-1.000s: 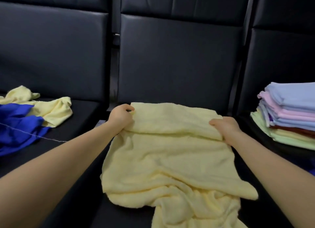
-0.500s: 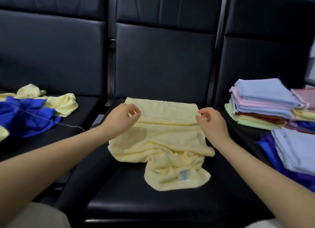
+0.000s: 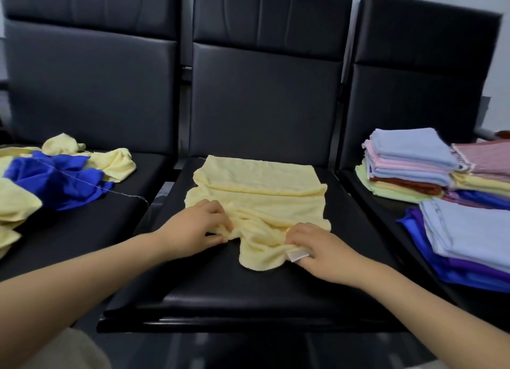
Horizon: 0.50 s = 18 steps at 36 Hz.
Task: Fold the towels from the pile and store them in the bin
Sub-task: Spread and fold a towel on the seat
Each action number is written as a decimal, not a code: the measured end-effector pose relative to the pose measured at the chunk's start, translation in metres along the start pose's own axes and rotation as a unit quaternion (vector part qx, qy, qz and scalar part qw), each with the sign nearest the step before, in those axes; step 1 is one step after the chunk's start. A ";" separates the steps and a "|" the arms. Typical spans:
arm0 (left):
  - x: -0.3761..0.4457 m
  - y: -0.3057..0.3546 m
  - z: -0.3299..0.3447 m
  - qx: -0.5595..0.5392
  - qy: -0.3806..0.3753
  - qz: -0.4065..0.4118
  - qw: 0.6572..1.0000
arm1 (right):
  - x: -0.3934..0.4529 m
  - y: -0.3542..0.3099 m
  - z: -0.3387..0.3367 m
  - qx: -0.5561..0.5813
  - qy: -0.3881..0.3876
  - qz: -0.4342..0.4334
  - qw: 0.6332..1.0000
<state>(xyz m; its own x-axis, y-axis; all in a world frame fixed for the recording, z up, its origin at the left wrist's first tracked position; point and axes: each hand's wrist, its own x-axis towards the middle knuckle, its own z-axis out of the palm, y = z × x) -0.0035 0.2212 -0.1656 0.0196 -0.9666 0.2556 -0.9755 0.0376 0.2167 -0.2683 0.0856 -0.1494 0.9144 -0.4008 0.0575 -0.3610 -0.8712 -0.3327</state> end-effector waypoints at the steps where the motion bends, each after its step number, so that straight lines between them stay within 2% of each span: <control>1: 0.003 0.002 0.002 -0.012 0.010 0.001 1.000 | 0.002 -0.002 -0.002 0.044 0.007 0.018 0.999; 4: 0.011 0.013 -0.007 -0.147 -0.001 -0.030 0.989 | 0.007 -0.004 -0.016 0.241 0.067 0.110 0.962; 6: 0.014 0.023 -0.019 -0.277 0.011 -0.077 0.958 | 0.009 0.002 -0.025 0.384 0.114 0.146 0.905; 8: 0.016 0.024 -0.025 -0.319 0.040 -0.083 0.943 | 0.008 0.008 -0.033 0.492 0.145 0.165 0.843; 10: 0.016 0.023 -0.025 -0.285 0.028 -0.080 0.955 | 0.008 0.012 -0.037 0.534 0.150 0.187 0.811; 12: 0.016 0.024 -0.019 -0.207 -0.038 -0.093 0.973 | 0.011 0.017 -0.038 0.557 0.143 0.208 0.791; 14: 0.016 0.027 -0.009 -0.099 -0.094 -0.075 0.988 | 0.016 0.022 -0.034 0.559 0.128 0.230 0.786; 16: 0.017 0.030 -0.001 -0.037 -0.079 -0.048 0.995 | 0.021 0.027 -0.030 0.545 0.114 0.250 0.792; 18: 0.019 0.031 0.006 -0.030 -0.051 -0.040 0.997 | 0.026 0.033 -0.027 0.538 0.113 0.276 0.789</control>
<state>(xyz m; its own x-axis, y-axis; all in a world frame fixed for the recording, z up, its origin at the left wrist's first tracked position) -0.0350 0.2027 -0.1597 0.0710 -0.9877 0.1394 -0.9566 -0.0278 0.2900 -0.2613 0.0389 -0.1337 0.5734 -0.7805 -0.2492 -0.2173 0.1483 -0.9648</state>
